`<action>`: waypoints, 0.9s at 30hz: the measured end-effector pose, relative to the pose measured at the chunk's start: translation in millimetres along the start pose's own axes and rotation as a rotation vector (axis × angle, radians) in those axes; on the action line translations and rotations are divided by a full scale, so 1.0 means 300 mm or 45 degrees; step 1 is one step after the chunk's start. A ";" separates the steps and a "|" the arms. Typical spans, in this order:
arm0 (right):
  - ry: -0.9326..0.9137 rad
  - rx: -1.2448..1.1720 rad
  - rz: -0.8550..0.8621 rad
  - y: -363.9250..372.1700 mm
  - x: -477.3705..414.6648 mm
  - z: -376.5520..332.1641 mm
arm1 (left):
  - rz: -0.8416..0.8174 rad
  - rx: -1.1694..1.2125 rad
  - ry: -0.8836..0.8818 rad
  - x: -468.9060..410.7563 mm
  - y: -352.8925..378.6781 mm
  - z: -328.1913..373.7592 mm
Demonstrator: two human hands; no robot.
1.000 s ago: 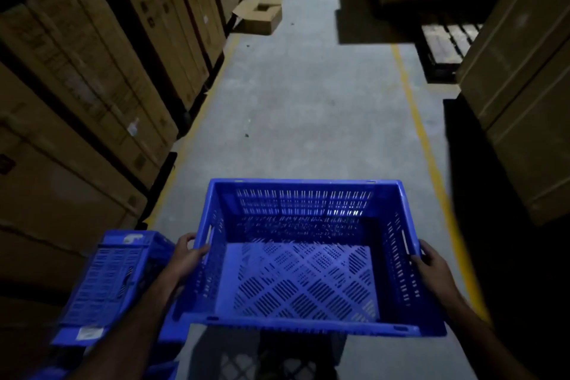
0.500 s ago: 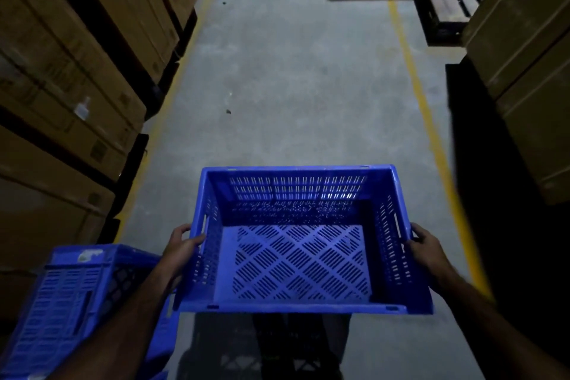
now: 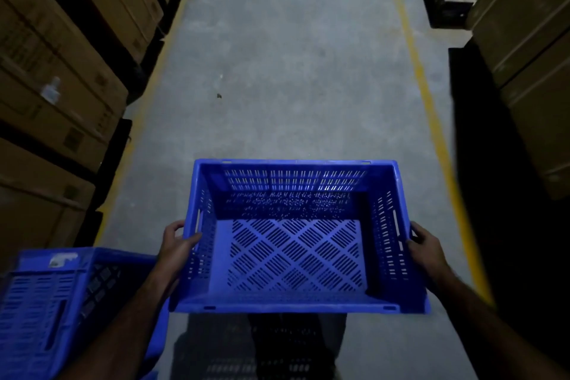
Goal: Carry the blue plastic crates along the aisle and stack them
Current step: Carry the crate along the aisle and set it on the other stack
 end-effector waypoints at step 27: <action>0.122 0.420 0.053 -0.023 0.139 0.030 | -0.129 -0.113 -0.012 0.097 -0.016 0.008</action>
Point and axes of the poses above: each hand's wrist, its own x-axis away from the middle knuckle, its own y-axis out of the palm, z = x × y, the point moved 7 cm from there along -x, towards the middle knuckle, and after that the axes turned 1 degree about z, right-handed, at the moved point
